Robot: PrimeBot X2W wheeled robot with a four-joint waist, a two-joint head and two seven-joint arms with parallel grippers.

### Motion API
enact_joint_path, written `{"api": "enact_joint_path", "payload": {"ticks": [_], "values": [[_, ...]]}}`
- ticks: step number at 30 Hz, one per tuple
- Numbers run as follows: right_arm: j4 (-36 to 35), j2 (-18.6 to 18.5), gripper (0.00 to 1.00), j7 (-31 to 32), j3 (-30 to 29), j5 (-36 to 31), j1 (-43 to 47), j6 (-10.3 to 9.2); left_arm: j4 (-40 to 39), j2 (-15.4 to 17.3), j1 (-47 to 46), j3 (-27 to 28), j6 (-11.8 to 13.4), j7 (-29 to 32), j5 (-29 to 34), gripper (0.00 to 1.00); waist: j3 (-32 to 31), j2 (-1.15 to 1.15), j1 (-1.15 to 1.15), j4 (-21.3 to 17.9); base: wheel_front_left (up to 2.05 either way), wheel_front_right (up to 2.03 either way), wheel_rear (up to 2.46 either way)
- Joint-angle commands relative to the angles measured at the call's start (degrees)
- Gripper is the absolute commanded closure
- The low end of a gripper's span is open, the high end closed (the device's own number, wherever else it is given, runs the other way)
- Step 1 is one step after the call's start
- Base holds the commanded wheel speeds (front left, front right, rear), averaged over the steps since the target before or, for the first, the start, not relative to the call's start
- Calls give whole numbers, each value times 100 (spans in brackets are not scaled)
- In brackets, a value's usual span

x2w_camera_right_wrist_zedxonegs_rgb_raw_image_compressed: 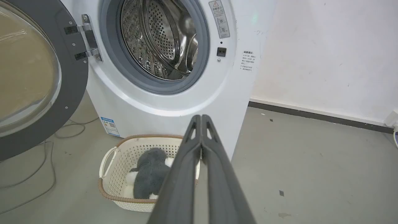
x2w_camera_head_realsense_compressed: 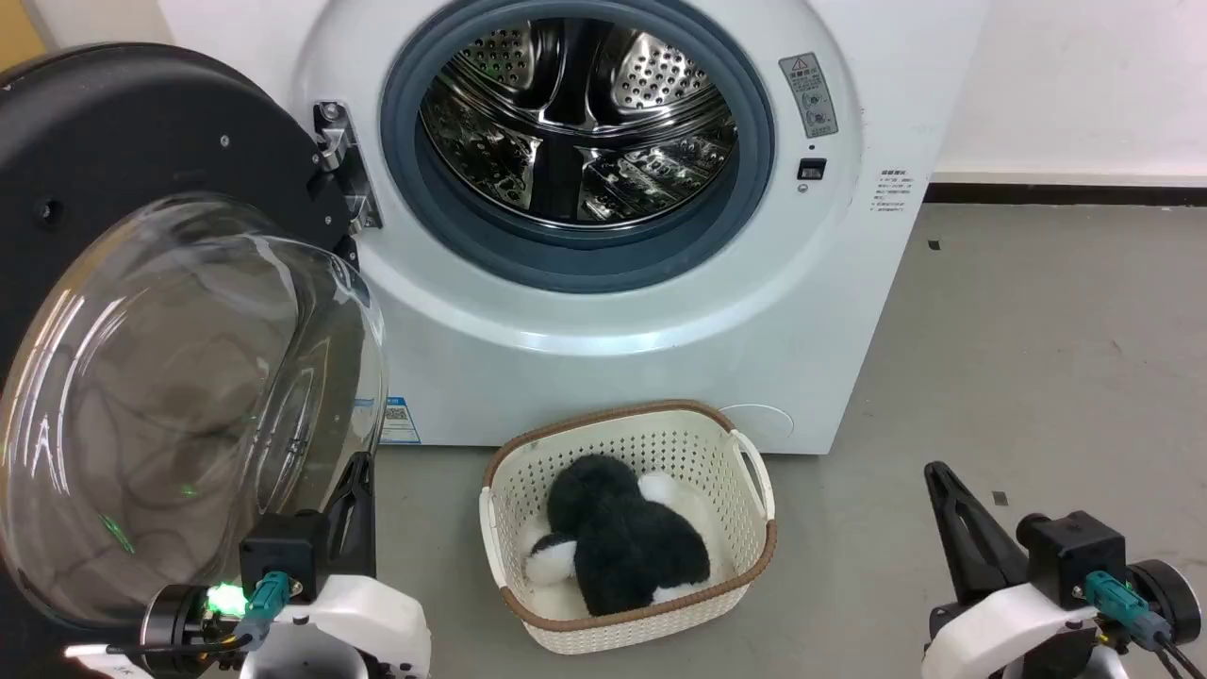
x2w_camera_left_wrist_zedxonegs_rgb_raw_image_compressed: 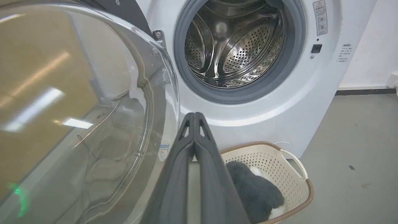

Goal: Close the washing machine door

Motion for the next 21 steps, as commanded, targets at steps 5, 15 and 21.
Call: {"api": "enact_joint_path", "payload": {"ticks": [5,15,21], "values": [[-21,27,100,3,-9,-44,-30,5,-24,-2,82,10,-31,2,17,100,0,0,0,0,0,0,0],[-21,27,100,3,-9,-44,-30,5,-24,-2,82,10,-31,2,17,100,0,0,0,0,0,0,0],[-21,27,100,3,-9,-44,-30,5,-24,-2,82,10,-31,2,17,100,0,0,0,0,0,0,0]]}}
